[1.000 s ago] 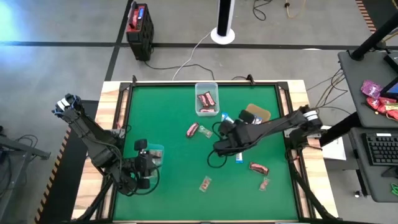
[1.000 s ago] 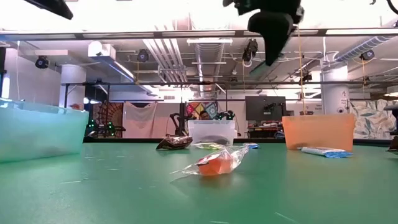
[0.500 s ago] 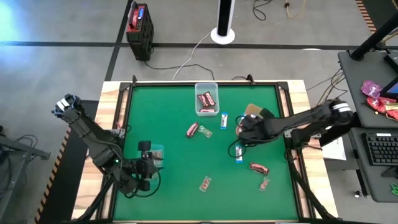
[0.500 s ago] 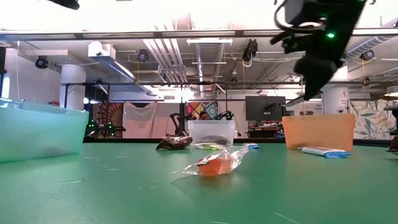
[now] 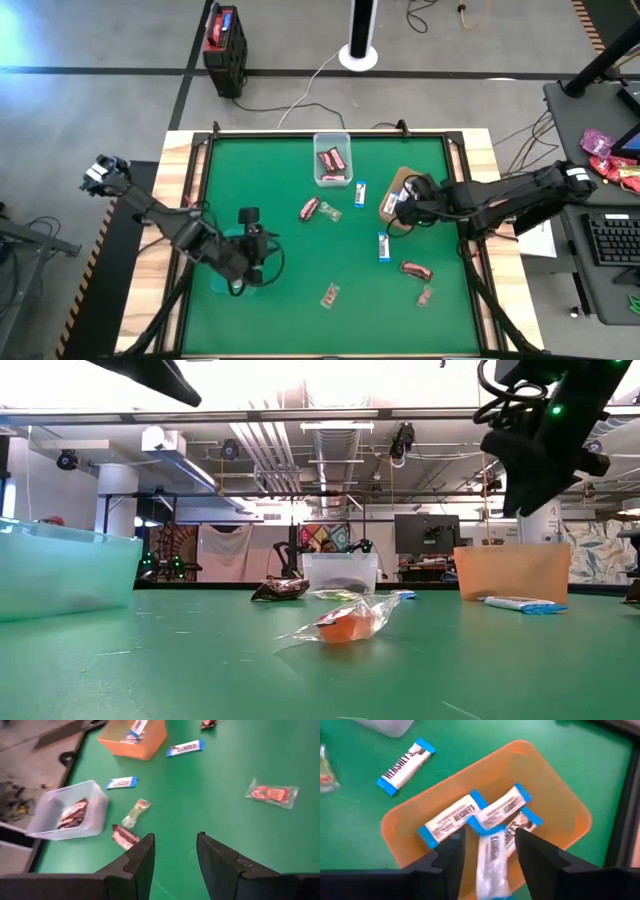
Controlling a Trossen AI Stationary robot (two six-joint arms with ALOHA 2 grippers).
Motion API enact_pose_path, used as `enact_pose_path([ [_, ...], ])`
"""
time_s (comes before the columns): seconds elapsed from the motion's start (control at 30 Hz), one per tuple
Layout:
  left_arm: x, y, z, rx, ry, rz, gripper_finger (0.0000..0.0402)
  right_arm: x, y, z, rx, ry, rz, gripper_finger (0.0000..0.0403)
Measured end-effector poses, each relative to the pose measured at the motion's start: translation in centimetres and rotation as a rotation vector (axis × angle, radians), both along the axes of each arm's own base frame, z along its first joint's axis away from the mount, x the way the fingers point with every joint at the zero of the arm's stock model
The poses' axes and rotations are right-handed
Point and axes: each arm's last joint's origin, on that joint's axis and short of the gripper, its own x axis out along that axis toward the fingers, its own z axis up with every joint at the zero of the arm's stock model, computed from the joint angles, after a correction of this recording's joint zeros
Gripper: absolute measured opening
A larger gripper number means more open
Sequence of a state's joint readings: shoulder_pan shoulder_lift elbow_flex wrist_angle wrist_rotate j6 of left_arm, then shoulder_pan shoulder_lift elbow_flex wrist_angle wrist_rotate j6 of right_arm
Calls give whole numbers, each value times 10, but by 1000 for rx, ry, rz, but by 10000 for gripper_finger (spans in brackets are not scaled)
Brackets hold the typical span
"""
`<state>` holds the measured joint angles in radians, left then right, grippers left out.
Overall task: Sort candy by brand, put in halloween buckets
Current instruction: Put the brown chocolate into the top transparent bin
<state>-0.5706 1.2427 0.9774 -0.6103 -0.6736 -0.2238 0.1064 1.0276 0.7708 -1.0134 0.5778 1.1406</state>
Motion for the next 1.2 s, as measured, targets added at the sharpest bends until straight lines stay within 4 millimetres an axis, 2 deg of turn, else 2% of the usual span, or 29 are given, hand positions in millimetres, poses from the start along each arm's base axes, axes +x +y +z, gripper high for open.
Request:
enact_pose_path([
  [0.17,6,5,-11,-15,-14,-19,130,5,1,5,22,-59,-24,201],
  [0.27,10,13,-26,-38,-26,9,130,15,7,9,32,-162,17,212],
  [0.43,22,43,-51,-110,-107,130,140,37,16,19,6,-340,166,216],
  [0.6,41,74,-68,-132,-177,166,177,53,23,24,-31,-438,260,215],
  [0.83,54,107,-106,-108,-164,282,226,65,25,13,-38,-415,273,216],
  [1.03,70,109,-133,-159,-82,242,228,73,27,0,-40,-358,275,216],
  [1.2,89,116,-151,-125,-22,293,227,75,27,-4,-41,-338,277,216],
])
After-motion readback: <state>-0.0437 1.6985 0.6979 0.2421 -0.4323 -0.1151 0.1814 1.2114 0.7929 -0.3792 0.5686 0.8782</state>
